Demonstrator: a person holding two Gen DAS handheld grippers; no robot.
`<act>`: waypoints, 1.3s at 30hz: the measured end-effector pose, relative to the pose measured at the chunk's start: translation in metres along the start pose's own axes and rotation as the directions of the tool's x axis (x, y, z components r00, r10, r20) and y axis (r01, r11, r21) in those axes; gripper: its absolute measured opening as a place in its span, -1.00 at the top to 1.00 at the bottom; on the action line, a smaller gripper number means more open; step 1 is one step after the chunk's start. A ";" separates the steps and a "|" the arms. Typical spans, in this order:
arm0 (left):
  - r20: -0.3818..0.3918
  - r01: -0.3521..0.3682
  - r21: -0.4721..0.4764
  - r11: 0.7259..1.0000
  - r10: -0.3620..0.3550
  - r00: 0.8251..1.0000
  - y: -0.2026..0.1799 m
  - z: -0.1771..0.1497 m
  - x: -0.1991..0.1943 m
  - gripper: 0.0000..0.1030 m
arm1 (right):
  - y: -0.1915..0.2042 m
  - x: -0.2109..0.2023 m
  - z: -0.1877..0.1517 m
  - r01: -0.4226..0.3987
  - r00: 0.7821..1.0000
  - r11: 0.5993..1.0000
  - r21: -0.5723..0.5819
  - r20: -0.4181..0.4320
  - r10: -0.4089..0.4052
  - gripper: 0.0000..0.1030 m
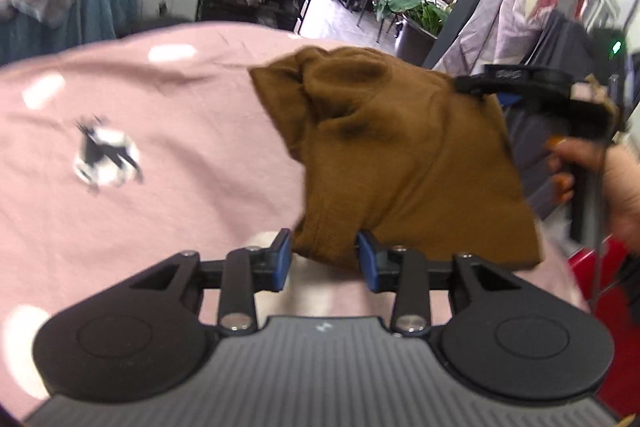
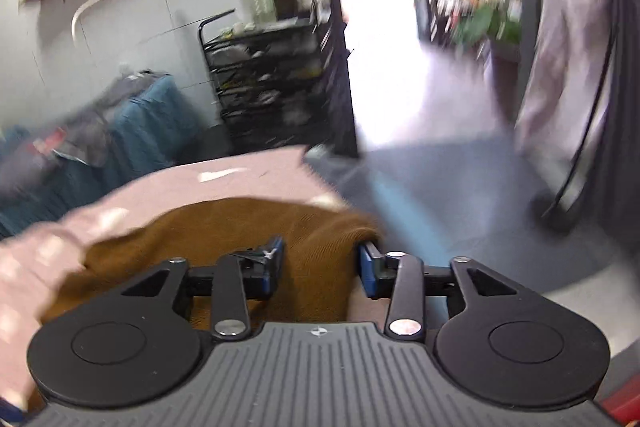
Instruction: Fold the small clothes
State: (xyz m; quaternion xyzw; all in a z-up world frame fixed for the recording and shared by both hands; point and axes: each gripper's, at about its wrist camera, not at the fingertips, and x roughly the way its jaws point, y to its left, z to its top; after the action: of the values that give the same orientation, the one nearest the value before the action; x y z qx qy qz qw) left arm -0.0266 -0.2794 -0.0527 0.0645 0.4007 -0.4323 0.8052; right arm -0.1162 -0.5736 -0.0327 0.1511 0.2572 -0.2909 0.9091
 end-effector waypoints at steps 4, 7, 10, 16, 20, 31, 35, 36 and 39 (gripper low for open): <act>0.123 -0.064 0.141 0.988 0.047 0.991 -0.013 0.009 -0.036 0.02 | -0.006 -0.042 -0.001 -0.095 0.991 0.994 -0.059 0.090 0.100 -0.40; 0.202 -0.042 0.290 0.956 -0.018 0.979 -0.042 0.027 -0.054 -0.10 | 0.003 -0.066 -0.009 -0.203 0.971 0.968 -0.150 0.098 0.219 -0.40; 0.180 -0.005 0.364 0.931 -0.065 0.981 -0.068 0.046 -0.040 -0.11 | 0.018 -0.070 -0.026 -0.268 0.960 0.929 -0.254 0.004 0.278 -0.34; 0.060 -0.060 0.441 0.895 0.038 0.997 -0.081 0.038 0.013 -0.18 | 0.018 -0.061 -0.077 -0.232 0.970 0.897 -0.377 -0.154 0.187 -0.35; 0.031 -0.075 0.436 0.897 0.068 0.997 -0.067 0.019 0.028 -0.58 | 0.002 -0.069 -0.082 -0.242 0.968 0.913 -0.329 -0.144 0.204 -0.36; 0.072 -0.179 0.507 0.843 0.165 0.984 -0.066 0.020 -0.014 -1.00 | 0.021 -0.078 -0.080 -0.155 0.974 0.943 -0.293 -0.207 0.096 -0.57; 0.077 -0.179 0.572 0.800 0.165 0.983 -0.075 0.014 -0.053 -1.00 | 0.030 -0.101 -0.074 -0.165 0.968 0.932 -0.322 -0.234 0.091 -1.00; 0.075 -0.173 0.580 0.796 0.159 0.984 -0.076 0.013 -0.061 -1.00 | 0.033 -0.109 -0.072 -0.176 0.968 0.927 -0.332 -0.230 0.102 -1.00; 0.043 -0.185 0.570 0.800 0.195 0.980 -0.082 0.015 -0.072 -1.00 | 0.044 -0.123 -0.066 -0.191 0.966 0.909 -0.370 -0.234 0.107 -1.00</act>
State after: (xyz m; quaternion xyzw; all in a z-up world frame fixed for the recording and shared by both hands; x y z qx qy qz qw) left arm -0.1012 -0.2905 0.0276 0.3464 0.2513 -0.4490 0.7844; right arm -0.2004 -0.4554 -0.0124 0.0162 0.3914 -0.1458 0.9085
